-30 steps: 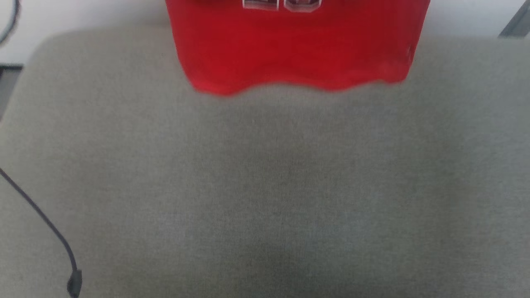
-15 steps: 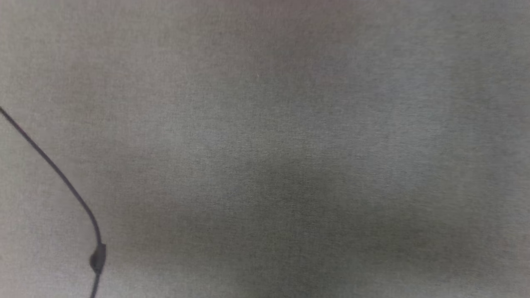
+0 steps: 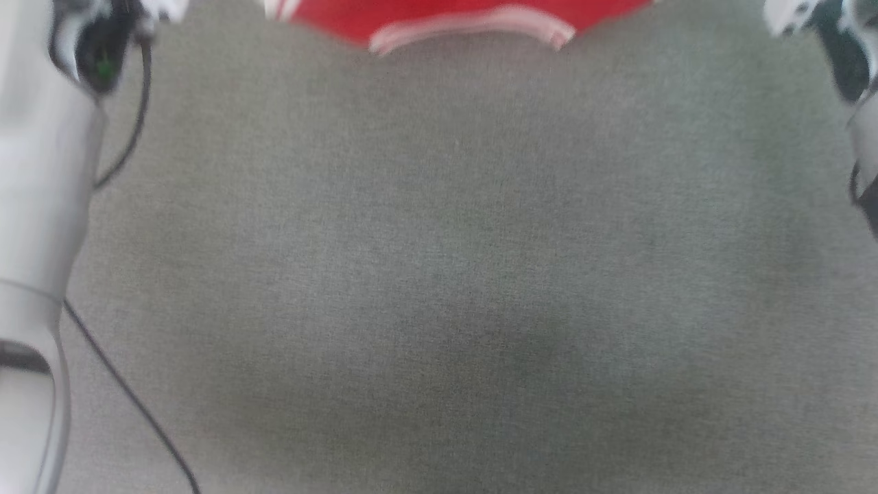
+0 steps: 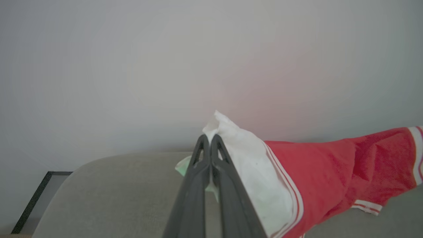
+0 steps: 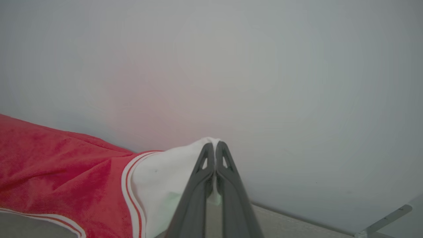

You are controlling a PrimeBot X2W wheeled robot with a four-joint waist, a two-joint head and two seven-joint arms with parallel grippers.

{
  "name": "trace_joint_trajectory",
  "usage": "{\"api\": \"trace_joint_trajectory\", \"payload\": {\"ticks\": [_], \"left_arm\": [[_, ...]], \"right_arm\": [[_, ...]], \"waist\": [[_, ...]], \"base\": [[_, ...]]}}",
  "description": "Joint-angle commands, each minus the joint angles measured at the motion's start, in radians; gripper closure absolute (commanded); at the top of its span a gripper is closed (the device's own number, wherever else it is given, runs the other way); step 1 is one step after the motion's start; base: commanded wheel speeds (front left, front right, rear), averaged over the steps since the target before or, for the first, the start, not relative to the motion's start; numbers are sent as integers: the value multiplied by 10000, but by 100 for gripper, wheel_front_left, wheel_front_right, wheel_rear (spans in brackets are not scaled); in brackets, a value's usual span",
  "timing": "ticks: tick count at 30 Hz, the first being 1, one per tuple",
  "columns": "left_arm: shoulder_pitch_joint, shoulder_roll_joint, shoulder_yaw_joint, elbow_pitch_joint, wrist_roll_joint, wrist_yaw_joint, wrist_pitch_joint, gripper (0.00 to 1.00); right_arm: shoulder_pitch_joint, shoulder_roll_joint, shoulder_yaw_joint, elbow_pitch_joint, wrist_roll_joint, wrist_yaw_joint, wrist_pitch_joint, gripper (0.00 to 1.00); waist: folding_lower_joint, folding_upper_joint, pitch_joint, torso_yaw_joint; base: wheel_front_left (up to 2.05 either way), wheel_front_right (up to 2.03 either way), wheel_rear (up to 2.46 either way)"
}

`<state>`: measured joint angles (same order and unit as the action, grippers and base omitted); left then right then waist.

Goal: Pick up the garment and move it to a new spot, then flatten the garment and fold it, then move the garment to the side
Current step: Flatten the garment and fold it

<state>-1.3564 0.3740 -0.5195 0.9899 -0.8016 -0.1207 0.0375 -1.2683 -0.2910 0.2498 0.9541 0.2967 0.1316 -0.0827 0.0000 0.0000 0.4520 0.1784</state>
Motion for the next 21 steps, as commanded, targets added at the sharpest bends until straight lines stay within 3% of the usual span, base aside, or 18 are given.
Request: {"api": "trace_joint_trajectory", "payload": {"ticks": [1,6,12,16,21], "left_arm": [[180,79,-63,7,-26,-39,121,100],[1510,442,-291,-516,-453,-87,1015,100],[3339,1345,-481,-2043,-739,50,1906,100],[4794,2150,-427,-3734,-1048,648,2691,100],[6987,3343,-87,-6599,-1542,1949,3419,100]], "right_arm": [[183,-138,77,-122,240,-18,191,100],[1635,-987,1176,-1259,2052,-18,1881,100],[3603,-2366,2058,-3303,3764,-18,3861,100],[4900,-3297,2443,-4711,4449,-18,4983,100],[6505,-4323,2588,-6299,5100,-18,6180,100]], "waist": [[0,0,-345,-75],[0,0,-1106,-190],[0,0,-1806,-391],[0,0,-2139,-520],[0,0,-2418,-611]], "base": [[0,0,0],[0,0,0],[0,0,0],[0,0,0],[0,0,0]]}}
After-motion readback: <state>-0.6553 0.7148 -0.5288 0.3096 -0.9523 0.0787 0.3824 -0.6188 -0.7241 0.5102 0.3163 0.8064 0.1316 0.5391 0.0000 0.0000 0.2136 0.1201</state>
